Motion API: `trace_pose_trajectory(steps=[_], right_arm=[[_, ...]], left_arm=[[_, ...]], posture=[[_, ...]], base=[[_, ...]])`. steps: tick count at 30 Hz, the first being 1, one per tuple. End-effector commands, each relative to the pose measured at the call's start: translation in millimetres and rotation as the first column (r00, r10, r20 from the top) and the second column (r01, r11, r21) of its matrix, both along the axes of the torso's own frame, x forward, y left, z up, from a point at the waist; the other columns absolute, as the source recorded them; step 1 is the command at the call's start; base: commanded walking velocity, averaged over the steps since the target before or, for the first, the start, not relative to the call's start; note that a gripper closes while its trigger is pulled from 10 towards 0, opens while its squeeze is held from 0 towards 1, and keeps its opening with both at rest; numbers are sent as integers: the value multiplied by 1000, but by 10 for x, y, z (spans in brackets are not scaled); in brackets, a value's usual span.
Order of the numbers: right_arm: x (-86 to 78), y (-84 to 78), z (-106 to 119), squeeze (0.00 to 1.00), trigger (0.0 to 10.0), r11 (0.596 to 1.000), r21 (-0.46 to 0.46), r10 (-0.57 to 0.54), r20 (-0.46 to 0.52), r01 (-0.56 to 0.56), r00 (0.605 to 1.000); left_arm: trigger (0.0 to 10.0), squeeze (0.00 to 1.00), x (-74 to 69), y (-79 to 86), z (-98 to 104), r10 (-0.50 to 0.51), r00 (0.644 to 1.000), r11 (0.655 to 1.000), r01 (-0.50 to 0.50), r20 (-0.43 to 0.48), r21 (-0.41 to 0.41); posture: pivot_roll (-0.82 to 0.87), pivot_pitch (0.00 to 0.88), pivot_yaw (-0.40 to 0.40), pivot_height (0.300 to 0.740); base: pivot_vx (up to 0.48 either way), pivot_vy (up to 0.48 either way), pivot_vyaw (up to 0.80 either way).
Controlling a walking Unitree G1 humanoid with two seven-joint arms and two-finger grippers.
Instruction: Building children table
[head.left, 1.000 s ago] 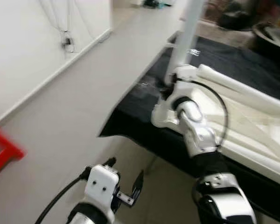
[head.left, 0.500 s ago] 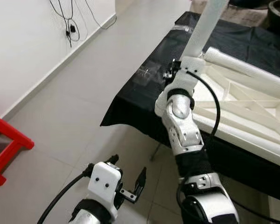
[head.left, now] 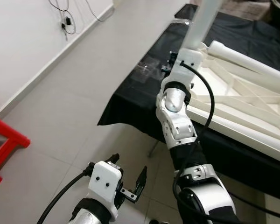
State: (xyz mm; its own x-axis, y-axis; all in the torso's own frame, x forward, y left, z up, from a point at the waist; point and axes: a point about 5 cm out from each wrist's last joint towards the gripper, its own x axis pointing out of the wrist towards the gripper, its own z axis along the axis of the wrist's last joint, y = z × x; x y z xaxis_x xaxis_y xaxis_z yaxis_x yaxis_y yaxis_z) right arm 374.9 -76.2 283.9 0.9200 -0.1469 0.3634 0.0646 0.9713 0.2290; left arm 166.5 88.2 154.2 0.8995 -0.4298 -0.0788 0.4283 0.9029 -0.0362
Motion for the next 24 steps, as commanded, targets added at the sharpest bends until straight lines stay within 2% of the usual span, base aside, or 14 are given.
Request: trace_pose_trajectory(steps=[1,4,7,8,9,11,12,13,14,15,17,21,22,24], right_arm=[[-39,111,127,0,10000,972,55,223,71,-227,972],[-117,91,331,0,10000,905,64,405,176,-421,897],[-224,35,419,0,10000,769,47,614,226,-638,756],[-224,35,419,0,10000,769,47,614,226,-638,756],[-286,34,393,0,10000,684,35,704,229,-728,672],[-286,34,393,0,10000,684,35,704,229,-728,672],[-441,30,265,0,10000,491,-10,854,205,-871,479],[-441,30,265,0,10000,491,-10,854,205,-871,479],[-506,22,172,0,10000,395,-30,906,178,-918,384],[-506,22,172,0,10000,395,-30,906,178,-918,384],[-628,29,-16,0,10000,217,-48,971,114,-975,210],[-701,38,-159,0,10000,98,-67,993,65,-993,94],[-727,51,-218,0,10000,61,-83,997,43,-995,58],[-745,60,-256,0,10000,38,-93,999,28,-995,35]], left_arm=[[10000,0,7,2,-81,0,999,1000,0,-34,0],[10000,0,50,12,-98,3,999,1000,-3,-32,-2],[10000,0,118,29,-99,13,1000,1000,-13,-21,-10],[10000,0,118,29,-99,13,1000,1000,-13,-21,-10],[10000,0,152,38,-94,18,1000,1000,-18,-16,-15],[10000,0,152,38,-94,18,1000,1000,-18,-16,-15],[10000,365,227,80,-52,23,1000,998,-24,-10,-57],[10000,365,227,80,-52,23,1000,998,-24,-10,-57],[10000,1000,242,90,-19,-13,1000,996,12,-11,-90],[10000,1000,242,90,-19,-13,1000,996,12,-11,-90],[10000,1000,237,102,49,-125,992,983,120,-21,-142],[10000,1000,208,122,71,-229,973,964,222,-33,-144],[10000,0,181,138,68,-279,959,951,268,-55,-153],[10000,0,163,149,66,-310,948,941,295,-69,-163]], posture=[[104,200,-82,740],[102,188,-78,740],[88,159,-68,740],[88,159,-68,740],[86,152,-66,740],[86,152,-66,740],[87,141,-64,740],[87,141,-64,740],[88,132,-63,740],[88,132,-63,740],[91,129,-64,740],[101,124,-67,740],[106,124,-67,740],[106,124,-67,740]], base=[[0,0,0],[0,0,0],[0,0,0],[0,0,0],[0,0,0],[0,0,0],[0,0,0],[0,0,0],[0,0,0],[0,0,0],[0,0,0],[0,0,0],[0,0,0],[0,0,0]])
